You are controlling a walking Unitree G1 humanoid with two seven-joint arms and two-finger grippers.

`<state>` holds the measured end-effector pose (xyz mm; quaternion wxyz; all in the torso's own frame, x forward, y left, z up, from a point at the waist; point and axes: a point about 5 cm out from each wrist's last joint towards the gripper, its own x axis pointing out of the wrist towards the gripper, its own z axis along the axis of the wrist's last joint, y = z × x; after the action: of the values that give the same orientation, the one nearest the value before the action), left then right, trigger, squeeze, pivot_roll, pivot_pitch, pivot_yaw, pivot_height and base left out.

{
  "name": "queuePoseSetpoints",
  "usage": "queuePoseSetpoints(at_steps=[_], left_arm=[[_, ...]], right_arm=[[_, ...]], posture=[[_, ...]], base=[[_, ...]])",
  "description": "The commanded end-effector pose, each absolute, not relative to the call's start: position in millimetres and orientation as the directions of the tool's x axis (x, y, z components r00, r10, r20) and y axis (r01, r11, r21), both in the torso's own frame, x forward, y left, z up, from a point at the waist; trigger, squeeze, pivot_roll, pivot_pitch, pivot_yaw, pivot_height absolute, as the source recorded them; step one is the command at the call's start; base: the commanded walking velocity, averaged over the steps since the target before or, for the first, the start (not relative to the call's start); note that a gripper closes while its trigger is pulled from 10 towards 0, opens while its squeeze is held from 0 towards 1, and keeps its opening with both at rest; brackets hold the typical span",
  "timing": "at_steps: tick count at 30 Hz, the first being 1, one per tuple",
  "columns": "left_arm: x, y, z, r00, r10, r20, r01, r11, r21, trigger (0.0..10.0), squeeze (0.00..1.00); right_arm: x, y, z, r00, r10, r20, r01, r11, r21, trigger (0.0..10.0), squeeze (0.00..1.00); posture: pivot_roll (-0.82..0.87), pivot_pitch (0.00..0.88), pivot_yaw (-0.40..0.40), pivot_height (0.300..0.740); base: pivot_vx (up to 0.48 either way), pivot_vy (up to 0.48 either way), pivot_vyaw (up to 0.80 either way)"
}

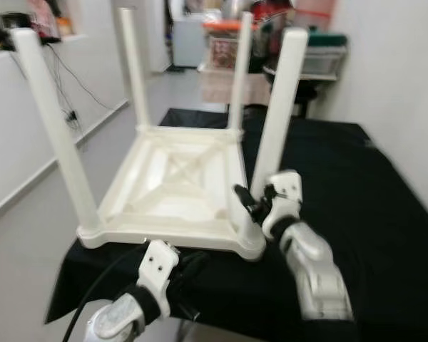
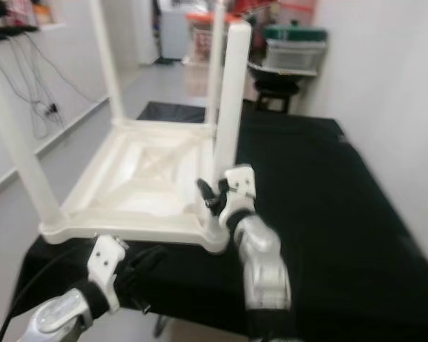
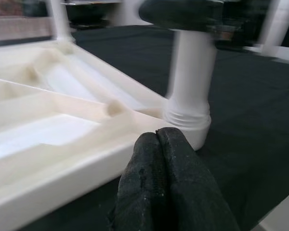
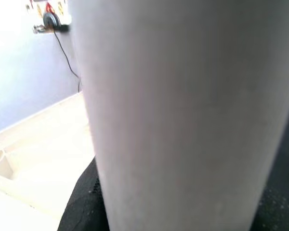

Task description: Building children table

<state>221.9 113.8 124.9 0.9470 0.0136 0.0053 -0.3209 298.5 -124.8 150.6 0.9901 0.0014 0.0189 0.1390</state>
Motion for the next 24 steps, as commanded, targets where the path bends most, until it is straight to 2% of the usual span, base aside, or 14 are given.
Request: queuePoseSetpoints(at_steps=[1,8,9,10,11,13,14,16,17,18,20,21,22,24], left_arm=[[222,116,123,0.793,-0.608,-0.031,0.609,0.793,0.015,10.0,0.0],[225,114,121,0.778,-0.627,-0.033,0.628,0.778,0.009,10.0,0.0],[226,114,121,0.784,-0.62,-0.03,0.621,0.784,0.011,10.0,0.0],[226,114,121,0.788,-0.615,-0.029,0.616,0.788,0.013,10.0,0.0],[226,114,121,0.788,-0.615,-0.029,0.616,0.788,0.013,10.0,0.0],[227,113,121,0.789,-0.613,-0.028,0.614,0.789,0.013,10.0,0.0],[227,113,121,0.789,-0.613,-0.028,0.614,0.789,0.013,10.0,0.0],[229,111,121,0.786,-0.617,-0.027,0.618,0.786,0.009,10.0,0.0],[229,111,121,0.786,-0.617,-0.027,0.618,0.786,0.009,10.0,0.0],[230,110,121,0.785,-0.619,-0.026,0.62,0.785,0.007,10.0,0.0],[230,110,121,0.785,-0.619,-0.026,0.62,0.785,0.007,10.0,0.0],[230,110,120,0.783,-0.621,-0.025,0.621,0.784,0.008,10.0,0.0],[233,107,120,0.782,-0.622,-0.021,0.623,0.782,0.009,10.0,0.0],[233,107,120,0.782,-0.622,-0.021,0.623,0.782,0.009,10.0,0.0]], right_arm=[[292,-126,133,0.951,0.276,-0.141,-0.283,0.959,-0.033,0.0,0.0],[294,-112,137,0.93,0.336,-0.15,-0.349,0.934,-0.07,0.0,0.0],[292,-108,140,0.929,0.332,-0.167,-0.345,0.937,-0.055,10.0,0.0],[292,-105,145,0.92,0.357,-0.163,-0.365,0.931,-0.018,10.0,1.0],[292,-105,145,0.92,0.357,-0.163,-0.365,0.931,-0.018,10.0,1.0],[293,-93,159,0.854,0.511,-0.099,-0.51,0.859,0.035,10.0,1.0],[293,-93,159,0.854,0.511,-0.099,-0.51,0.859,0.035,10.0,1.0],[297,-89,176,0.729,0.685,0.018,-0.685,0.728,0.013,10.0,1.0],[297,-89,176,0.729,0.685,0.018,-0.685,0.728,0.013,10.0,1.0],[297,-90,181,0.676,0.735,0.046,-0.735,0.678,-0.01,10.0,1.0],[297,-90,181,0.676,0.735,0.046,-0.735,0.678,-0.01,10.0,1.0],[297,-92,183,0.588,0.807,0.056,-0.807,0.59,-0.029,10.0,1.0],[309,-104,180,0.436,0.9,0.011,-0.898,0.436,-0.051,10.0,0.0],[309,-104,180,0.436,0.9,0.011,-0.898,0.436,-0.051,10.0,0.0]], posture=[[-0.03,0.0,-0.011,0.74],[-0.03,0.0,-0.021,0.74],[-0.03,0.0,-0.023,0.74],[-0.03,0.0,-0.025,0.74],[-0.03,0.0,-0.025,0.74],[-0.03,0.0,-0.026,0.74],[-0.03,0.0,-0.026,0.74],[-0.03,0.0,-0.023,0.74],[-0.03,0.0,-0.023,0.74],[-0.03,0.0,-0.023,0.74],[-0.03,0.0,-0.023,0.74],[-0.03,0.0,-0.027,0.74],[-0.02,0.0,-0.039,0.74],[-0.02,0.0,-0.039,0.74]], base=[[0.0,0.0,0.0],[0.0,0.0,0.0],[0.0,0.0,0.0],[0.0,0.0,0.0],[0.0,0.0,0.0],[0.0,0.0,0.0],[0.0,0.0,0.0],[0.0,0.0,0.0],[0.0,0.0,0.0],[0.0,0.0,0.0],[0.0,0.0,0.0],[0.0,0.0,0.0],[0.0,0.0,0.0],[0.0,0.0,0.0]])
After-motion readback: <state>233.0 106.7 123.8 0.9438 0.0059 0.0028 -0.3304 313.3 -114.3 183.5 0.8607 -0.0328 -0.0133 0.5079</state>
